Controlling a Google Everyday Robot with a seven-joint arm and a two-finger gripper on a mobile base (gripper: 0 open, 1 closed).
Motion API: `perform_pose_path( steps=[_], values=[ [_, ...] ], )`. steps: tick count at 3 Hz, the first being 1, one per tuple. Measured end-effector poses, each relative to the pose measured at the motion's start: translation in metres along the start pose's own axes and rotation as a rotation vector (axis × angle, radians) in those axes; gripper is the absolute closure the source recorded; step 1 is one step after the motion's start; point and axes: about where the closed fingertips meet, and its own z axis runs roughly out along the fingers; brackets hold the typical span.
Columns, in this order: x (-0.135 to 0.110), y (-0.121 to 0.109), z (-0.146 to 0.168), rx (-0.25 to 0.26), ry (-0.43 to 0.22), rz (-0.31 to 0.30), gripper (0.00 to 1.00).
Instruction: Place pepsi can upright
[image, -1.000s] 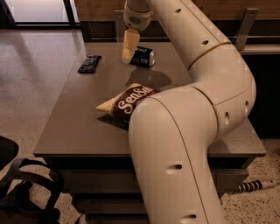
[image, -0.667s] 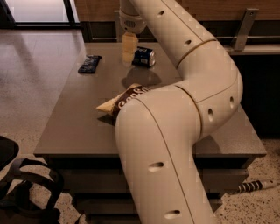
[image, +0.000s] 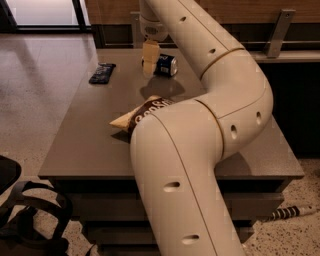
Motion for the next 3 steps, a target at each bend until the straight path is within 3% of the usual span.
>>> perform_pose_path(
  steps=[2,3],
  values=[
    [-0.009,-0.021,0.007,0.065,-0.061,-0.003,0.0],
    [-0.013,-0.024,0.04,0.051,-0.069,-0.001,0.0]
  ],
)
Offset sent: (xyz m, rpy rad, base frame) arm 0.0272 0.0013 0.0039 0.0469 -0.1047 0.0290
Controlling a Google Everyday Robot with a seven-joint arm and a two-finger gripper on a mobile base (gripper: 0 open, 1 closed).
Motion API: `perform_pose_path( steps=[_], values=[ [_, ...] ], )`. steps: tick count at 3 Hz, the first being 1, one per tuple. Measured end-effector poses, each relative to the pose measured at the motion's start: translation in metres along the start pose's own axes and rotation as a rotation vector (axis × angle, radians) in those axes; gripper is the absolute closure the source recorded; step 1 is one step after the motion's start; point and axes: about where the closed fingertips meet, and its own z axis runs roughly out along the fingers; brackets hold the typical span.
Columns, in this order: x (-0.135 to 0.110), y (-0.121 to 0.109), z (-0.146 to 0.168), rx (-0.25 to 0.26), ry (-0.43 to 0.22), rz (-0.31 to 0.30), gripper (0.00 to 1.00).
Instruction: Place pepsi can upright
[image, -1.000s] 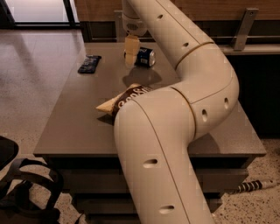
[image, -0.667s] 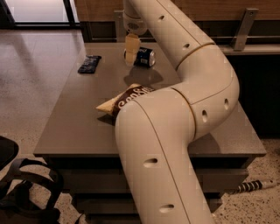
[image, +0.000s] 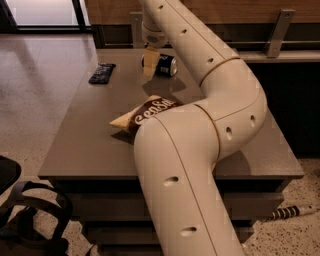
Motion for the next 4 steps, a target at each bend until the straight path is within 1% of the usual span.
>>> perform_pose_path(
  steps=[2,4],
  values=[
    [0.005,-0.003,0.011,-0.003,-0.011,0.018,0.0],
    [0.003,-0.001,0.03,-0.038,-0.034,0.036,0.0]
  ],
)
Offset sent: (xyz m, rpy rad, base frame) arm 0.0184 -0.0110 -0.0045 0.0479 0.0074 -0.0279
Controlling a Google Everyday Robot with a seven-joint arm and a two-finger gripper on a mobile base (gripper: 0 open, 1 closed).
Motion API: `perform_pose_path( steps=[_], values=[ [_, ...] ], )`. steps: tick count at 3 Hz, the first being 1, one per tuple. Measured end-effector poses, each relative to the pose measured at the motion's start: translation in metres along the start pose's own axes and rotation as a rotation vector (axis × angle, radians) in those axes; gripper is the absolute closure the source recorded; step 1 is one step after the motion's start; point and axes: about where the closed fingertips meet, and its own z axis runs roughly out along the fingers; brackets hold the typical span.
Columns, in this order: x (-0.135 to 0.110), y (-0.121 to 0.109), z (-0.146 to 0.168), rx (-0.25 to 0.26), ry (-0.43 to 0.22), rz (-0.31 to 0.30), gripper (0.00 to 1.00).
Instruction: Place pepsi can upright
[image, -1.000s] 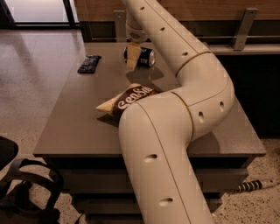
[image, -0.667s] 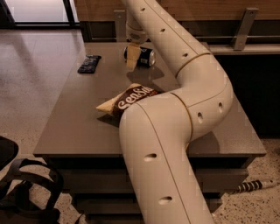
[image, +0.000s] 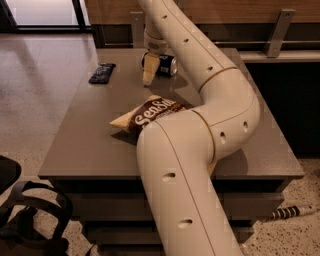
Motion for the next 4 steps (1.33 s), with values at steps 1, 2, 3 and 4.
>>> perform_pose_path(
  steps=[1,2,3,4],
  values=[
    [0.0009,0.0006,0.0077,-0.006,0.011,0.004,0.26],
    [-0.0002,-0.0001,0.0075,-0.006,0.009,0.004,0.56],
    [-0.0006,-0.0007,0.0056,-0.006,0.009,0.004,0.8],
    [-0.0019,-0.001,0.0094,-0.004,0.007,0.003,0.99]
  ],
)
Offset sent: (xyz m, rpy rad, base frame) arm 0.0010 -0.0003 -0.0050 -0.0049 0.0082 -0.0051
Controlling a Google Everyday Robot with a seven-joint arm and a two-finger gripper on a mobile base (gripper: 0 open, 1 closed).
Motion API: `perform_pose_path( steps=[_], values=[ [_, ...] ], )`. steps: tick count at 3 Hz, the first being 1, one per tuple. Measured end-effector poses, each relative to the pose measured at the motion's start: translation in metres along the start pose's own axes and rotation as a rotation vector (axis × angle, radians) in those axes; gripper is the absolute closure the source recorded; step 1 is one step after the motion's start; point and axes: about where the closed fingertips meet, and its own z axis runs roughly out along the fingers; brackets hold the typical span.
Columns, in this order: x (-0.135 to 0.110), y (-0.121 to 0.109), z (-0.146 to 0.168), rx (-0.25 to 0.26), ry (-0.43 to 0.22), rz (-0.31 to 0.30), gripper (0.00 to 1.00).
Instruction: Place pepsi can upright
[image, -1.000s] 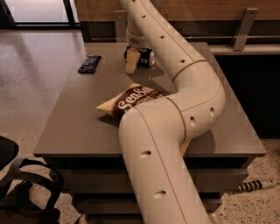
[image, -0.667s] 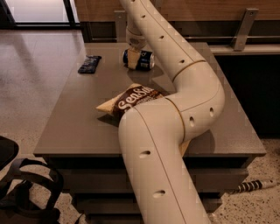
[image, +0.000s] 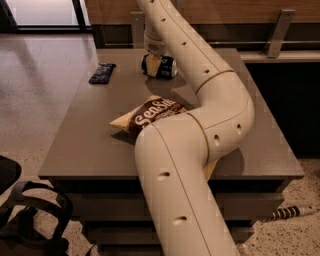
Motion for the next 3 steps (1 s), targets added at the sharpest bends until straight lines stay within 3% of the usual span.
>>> perform_pose_path(
  steps=[1,3],
  values=[
    [0.0,0.0,0.001,0.0,-0.001,0.0,1.0],
    [0.018,-0.005,-0.037,-0.033,-0.172,-0.06,1.0]
  ],
)
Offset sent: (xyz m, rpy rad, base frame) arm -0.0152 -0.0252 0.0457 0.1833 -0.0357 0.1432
